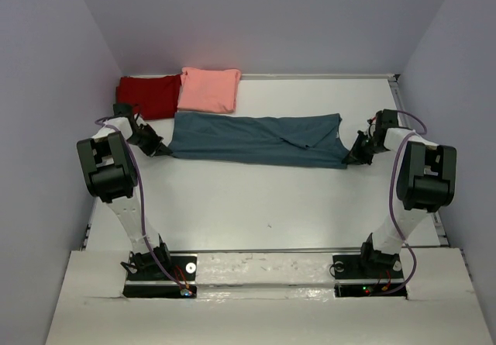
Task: Fold and stack the t-shirts
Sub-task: Fold the other side of the tshirt into a rectangle
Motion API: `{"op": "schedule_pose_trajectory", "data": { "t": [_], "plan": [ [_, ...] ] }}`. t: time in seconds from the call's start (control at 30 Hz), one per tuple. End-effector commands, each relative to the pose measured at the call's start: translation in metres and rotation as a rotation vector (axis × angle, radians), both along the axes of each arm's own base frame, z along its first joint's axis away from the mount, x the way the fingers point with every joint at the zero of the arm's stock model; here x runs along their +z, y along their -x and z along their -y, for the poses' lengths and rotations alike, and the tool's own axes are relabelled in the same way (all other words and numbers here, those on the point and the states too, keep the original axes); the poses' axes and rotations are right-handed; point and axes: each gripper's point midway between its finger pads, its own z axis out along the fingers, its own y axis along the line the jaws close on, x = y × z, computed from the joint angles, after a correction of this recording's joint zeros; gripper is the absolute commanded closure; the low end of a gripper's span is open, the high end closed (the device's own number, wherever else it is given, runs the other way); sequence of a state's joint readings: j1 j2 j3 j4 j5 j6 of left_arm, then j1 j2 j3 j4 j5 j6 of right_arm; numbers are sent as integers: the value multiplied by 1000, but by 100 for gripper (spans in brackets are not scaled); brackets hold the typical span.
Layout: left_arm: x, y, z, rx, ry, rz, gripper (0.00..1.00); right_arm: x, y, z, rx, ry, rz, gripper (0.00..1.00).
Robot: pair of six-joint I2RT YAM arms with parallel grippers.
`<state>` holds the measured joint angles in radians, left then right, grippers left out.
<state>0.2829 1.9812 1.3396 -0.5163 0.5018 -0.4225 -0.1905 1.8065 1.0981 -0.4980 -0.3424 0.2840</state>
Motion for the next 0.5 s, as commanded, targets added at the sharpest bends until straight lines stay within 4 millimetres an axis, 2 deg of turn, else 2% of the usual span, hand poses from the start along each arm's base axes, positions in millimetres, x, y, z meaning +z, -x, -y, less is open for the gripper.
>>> {"op": "schedule_pose_trajectory", "data": {
  "t": [0.0, 0.17, 0.3, 0.47],
  "plan": [
    [10, -7, -9, -6, -16, 36, 100, -2, -1, 28, -43, 102, -31, 100],
    [11, -6, -8, -8, -8, 39, 100, -2, 1, 33, -51, 112, -45, 100],
    [14, 7, -2, -1, 10, 27, 100, -1, 8, 32, -50, 104, -81, 100],
    [18, 27, 0, 8, -4, -18, 100, -3, 27, 28, -62, 90, -166, 100]
  ]
}}
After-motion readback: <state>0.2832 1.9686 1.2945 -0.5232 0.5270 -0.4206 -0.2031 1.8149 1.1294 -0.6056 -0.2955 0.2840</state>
